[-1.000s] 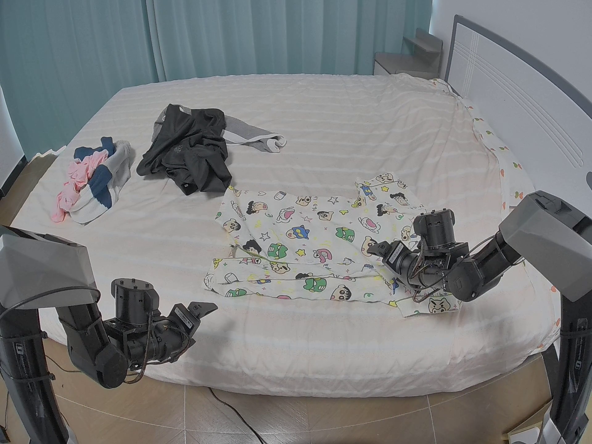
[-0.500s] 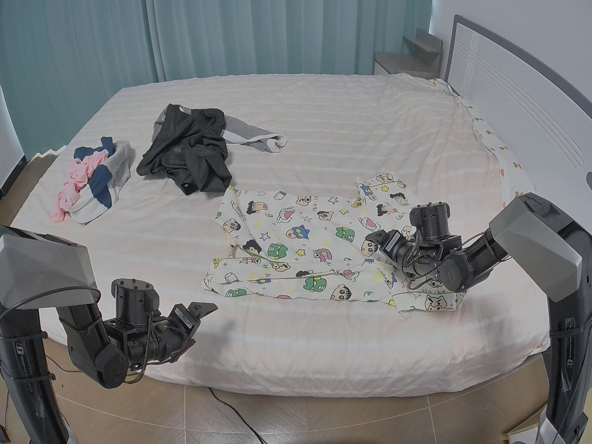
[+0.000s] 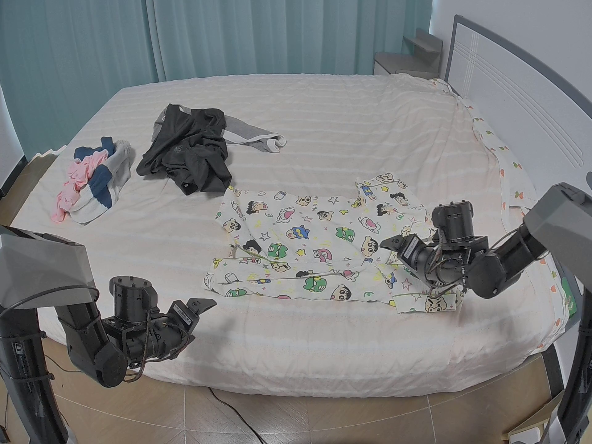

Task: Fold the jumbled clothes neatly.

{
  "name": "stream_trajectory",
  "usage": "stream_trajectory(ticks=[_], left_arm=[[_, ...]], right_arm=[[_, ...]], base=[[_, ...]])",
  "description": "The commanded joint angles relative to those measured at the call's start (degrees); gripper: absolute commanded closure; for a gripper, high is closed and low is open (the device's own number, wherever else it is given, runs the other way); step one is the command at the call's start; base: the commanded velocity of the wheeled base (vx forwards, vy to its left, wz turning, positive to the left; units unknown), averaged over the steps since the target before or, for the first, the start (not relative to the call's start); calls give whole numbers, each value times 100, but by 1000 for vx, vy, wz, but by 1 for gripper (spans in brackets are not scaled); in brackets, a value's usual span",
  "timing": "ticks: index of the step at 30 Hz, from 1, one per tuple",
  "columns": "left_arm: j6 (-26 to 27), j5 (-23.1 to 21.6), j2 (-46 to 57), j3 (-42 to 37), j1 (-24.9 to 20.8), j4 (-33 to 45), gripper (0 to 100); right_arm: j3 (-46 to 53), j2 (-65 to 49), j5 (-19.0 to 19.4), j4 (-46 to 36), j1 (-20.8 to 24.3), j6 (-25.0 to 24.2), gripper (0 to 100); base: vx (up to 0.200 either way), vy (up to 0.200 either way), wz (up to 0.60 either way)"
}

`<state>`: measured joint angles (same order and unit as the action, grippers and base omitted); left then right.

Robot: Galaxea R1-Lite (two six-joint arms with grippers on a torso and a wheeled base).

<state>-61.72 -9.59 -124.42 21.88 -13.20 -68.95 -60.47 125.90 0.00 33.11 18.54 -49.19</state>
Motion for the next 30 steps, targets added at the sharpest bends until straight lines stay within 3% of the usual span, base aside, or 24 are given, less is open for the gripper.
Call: stream_trajectory(ticks=[1, 12, 30], left_arm=[[20, -16, 84, -167, -24, -286, 0], [37, -16, 58, -395, -174, -795, 0], [152, -7, 76, -404, -183, -804, 0]], right_arm=[[1204, -1393, 9, 55, -272, 313, 0], [2267, -2474, 158, 64, -905, 762, 0], [2698, -2641, 211, 64, -879, 867, 0]], base=[[200, 0, 0], [200, 0, 0], [200, 0, 0]])
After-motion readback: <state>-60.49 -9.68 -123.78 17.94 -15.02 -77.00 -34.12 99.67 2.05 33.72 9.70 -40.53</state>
